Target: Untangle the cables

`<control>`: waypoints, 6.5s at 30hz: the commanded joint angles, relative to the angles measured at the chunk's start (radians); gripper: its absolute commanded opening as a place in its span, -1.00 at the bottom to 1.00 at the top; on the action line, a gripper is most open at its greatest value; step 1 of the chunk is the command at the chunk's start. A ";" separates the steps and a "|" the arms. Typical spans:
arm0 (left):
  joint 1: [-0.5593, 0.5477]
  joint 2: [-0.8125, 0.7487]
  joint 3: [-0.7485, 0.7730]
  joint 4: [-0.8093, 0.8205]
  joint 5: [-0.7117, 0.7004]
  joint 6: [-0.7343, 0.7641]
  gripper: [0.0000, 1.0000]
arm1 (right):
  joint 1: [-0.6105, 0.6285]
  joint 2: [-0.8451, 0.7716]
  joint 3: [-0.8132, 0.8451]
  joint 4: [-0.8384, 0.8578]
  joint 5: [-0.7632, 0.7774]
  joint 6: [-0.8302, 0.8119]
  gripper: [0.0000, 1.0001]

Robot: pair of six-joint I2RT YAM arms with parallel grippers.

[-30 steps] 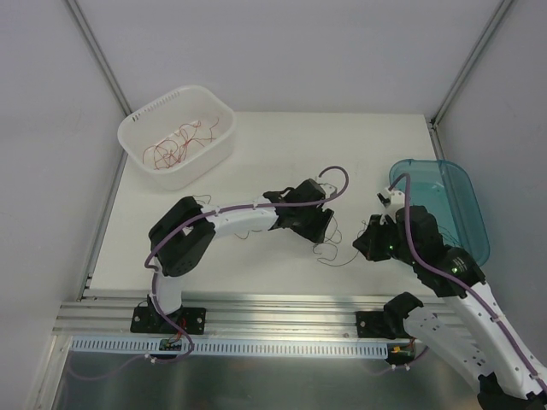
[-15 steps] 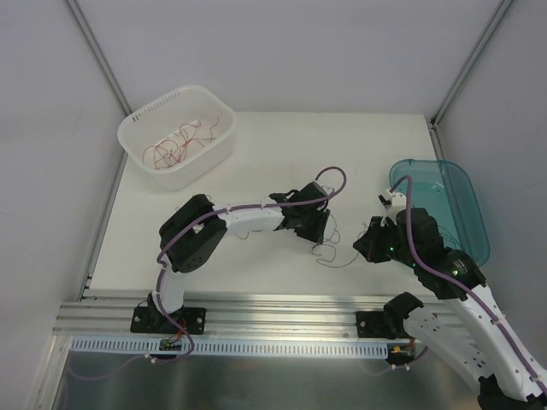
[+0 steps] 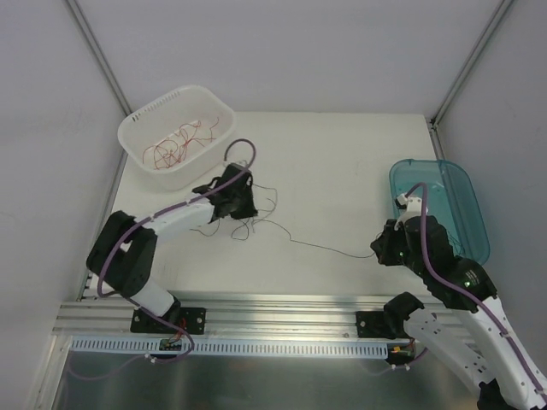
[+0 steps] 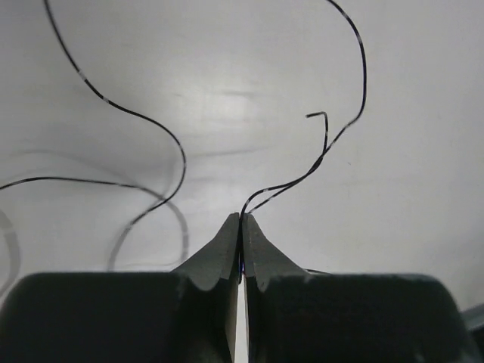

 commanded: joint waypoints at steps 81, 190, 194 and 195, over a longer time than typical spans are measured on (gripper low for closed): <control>0.404 -0.547 -0.238 -0.448 -0.163 0.067 0.93 | 0.051 0.615 0.092 0.512 -0.248 0.076 0.65; 0.023 -0.487 -0.269 -0.103 -0.179 -0.153 0.61 | 0.293 0.659 0.227 0.391 0.096 0.001 -0.92; 0.111 -0.640 -0.247 -0.185 -0.171 -0.076 0.64 | 0.296 0.821 0.213 0.421 0.060 0.018 -0.81; 0.120 -0.663 -0.240 -0.201 -0.174 -0.056 0.64 | 0.297 0.856 0.218 0.416 0.049 0.013 -0.76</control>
